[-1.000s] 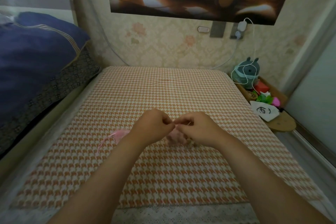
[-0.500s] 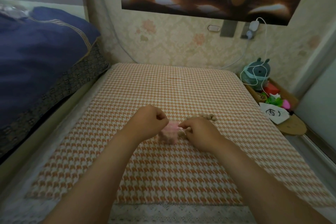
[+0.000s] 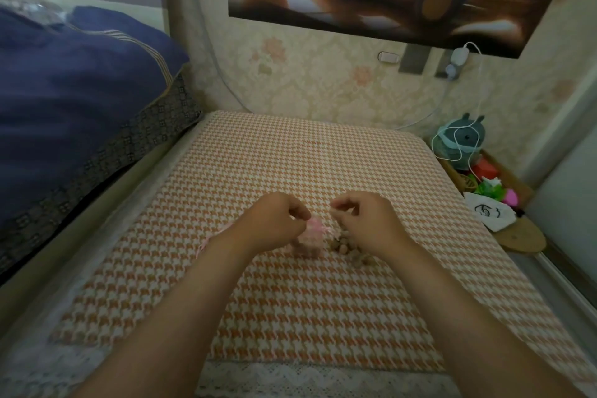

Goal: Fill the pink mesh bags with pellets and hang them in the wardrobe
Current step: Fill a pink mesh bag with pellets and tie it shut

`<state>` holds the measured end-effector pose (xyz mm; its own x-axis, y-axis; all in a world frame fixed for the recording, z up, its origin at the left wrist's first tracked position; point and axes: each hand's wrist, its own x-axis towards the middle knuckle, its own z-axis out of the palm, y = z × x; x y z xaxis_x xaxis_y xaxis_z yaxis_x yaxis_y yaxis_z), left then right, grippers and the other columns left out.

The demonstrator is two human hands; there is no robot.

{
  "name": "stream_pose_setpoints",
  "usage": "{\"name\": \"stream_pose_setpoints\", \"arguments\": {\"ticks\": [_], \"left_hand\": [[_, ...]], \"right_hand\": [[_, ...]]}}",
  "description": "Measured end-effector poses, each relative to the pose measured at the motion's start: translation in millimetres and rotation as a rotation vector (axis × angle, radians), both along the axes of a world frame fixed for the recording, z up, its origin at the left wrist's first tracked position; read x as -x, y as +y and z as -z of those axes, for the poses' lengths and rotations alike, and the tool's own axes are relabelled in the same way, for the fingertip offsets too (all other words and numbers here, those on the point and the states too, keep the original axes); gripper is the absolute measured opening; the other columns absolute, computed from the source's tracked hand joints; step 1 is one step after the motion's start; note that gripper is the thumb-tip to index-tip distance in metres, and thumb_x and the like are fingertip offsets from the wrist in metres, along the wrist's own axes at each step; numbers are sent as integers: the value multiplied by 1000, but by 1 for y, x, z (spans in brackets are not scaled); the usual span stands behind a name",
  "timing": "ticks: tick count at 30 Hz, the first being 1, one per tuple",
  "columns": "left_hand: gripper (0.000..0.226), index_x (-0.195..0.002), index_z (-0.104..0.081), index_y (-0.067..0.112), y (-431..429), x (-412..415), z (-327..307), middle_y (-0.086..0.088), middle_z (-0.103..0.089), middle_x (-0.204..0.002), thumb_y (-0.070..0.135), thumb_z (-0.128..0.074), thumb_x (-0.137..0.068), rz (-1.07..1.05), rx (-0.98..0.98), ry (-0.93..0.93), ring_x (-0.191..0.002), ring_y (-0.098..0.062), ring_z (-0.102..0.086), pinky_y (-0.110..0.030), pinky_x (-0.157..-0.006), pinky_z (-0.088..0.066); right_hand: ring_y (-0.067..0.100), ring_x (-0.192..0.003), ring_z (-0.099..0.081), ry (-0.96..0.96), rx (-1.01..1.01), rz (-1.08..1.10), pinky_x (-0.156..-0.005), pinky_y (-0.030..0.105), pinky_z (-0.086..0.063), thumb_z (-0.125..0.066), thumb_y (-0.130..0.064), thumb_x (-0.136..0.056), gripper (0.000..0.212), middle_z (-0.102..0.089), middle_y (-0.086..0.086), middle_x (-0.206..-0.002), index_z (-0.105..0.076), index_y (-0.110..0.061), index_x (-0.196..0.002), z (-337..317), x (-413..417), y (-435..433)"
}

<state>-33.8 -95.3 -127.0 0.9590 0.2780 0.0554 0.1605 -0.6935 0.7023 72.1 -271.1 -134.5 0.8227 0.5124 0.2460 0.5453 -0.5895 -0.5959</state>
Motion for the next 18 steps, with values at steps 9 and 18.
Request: {"name": "stream_pose_setpoints", "arguments": {"ticks": [9,18], "left_hand": [[20,-103,-72,27,-14,-2,1,6,-72,-92,21,-59,-89,65,33,-38,-74,-3,-66,-21,-65,-49],[27,-115,-72,20,-16,-1,3,3,-72,-114,22,-58,-91,66,-25,8,-94,-7,-63,-24,-86,-50]], "right_hand": [[4,-71,-62,-99,-43,-228,-67,28,-55,-74,-34,-87,9,-69,-24,-83,-76,-37,-96,-16,31,1],[-1,-82,-58,-133,59,-215,-80,27,-52,-70,-33,-91,16,-63,-18,-101,-76,-33,-105,-8,17,-1]]}}
